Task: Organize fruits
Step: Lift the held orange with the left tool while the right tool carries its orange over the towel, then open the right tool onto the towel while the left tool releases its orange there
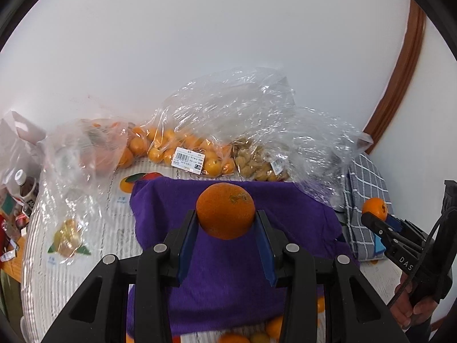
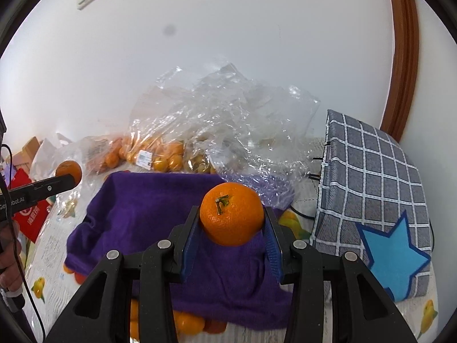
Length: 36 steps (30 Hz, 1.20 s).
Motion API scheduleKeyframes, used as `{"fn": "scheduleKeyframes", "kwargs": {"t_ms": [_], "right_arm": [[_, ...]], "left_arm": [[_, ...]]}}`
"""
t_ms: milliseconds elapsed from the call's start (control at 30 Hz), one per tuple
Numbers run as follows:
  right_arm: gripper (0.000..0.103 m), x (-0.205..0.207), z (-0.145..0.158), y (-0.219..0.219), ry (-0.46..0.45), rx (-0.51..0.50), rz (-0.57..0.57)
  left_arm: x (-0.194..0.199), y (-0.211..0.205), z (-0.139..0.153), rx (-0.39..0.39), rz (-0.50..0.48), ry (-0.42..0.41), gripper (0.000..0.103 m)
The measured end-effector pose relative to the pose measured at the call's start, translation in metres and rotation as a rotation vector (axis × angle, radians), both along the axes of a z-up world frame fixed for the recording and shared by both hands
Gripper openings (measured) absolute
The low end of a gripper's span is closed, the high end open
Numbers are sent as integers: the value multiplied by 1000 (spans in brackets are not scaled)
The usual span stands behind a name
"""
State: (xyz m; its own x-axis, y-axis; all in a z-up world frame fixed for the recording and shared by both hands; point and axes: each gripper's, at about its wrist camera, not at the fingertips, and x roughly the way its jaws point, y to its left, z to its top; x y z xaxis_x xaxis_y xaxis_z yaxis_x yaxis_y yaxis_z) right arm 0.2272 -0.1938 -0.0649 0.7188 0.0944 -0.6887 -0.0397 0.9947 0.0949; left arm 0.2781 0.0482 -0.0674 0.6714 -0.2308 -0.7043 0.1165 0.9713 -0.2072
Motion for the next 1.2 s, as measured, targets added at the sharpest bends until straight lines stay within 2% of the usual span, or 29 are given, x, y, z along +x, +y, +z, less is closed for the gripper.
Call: {"fn": "scheduleKeyframes", "kwargs": {"t_ms": [300, 433, 600, 1200], "right_arm": [[42, 36, -35, 3, 67, -11, -13], [42, 43, -50, 7, 94, -6, -5], [42, 53, -68, 11, 132, -13, -5], [42, 67, -97, 20, 218, -28, 28]], "left_arm": [[31, 0, -36, 20, 0, 70, 38], [38, 4, -47, 6, -2, 105, 38], [43, -3, -64, 48, -18, 138, 38], [51, -14, -90, 98, -58, 216, 38]]}}
